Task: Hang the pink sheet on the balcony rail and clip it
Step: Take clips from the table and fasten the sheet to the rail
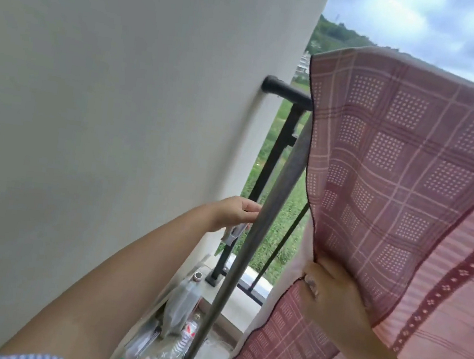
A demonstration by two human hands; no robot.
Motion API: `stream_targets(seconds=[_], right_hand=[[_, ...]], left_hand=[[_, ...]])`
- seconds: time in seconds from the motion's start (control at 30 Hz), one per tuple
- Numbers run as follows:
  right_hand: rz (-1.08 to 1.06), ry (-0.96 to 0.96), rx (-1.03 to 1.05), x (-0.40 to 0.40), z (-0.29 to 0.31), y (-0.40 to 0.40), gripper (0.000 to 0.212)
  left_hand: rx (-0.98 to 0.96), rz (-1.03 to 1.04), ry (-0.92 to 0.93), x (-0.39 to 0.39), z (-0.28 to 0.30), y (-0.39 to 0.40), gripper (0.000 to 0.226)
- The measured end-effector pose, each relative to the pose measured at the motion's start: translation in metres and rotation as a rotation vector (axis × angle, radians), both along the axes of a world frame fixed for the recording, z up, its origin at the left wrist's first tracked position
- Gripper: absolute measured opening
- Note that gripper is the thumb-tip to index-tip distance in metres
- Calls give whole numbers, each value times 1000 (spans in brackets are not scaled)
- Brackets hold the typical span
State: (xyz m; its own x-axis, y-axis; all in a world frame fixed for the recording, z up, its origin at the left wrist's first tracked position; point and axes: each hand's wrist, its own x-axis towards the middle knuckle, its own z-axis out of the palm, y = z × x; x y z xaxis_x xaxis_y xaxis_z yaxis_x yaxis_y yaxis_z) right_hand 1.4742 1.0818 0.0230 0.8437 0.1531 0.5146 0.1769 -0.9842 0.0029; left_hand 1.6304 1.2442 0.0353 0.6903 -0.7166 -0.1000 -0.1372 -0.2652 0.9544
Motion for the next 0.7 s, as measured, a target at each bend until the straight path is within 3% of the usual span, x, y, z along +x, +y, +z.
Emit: stream_targets(seconds=[0.13,0.23,0.33,0.4,0.5,0.57,0.63,0.7], right_hand=[[-227,-56,379,-3,12,-11,7],[-278,-111,1026,-15,18,-26,37],[29,-103,1494,-44,21,-52,47],[280,-87,1683,-62,22,-67,47],[41,-198,1599,-89,38,-83,39],[51,-95,1373,-92,61,-70,34],[-104,78,1020,-87,78,-51,35],[-251,126,714,-86,86,-42,32]], left_hand=[[31,-98,-18,3,23,-16,29],[34,-88,-43,0,32,-28,40],[43,-87,-95,0,34,-33,41],[27,-35,-174,3,33,-36,36],[-100,147,-193,6,28,-33,11],[-195,251,-213,7,25,-31,18],[-276,406,-376,1,25,-25,25],[-330,667,-679,-16,24,-15,29]])
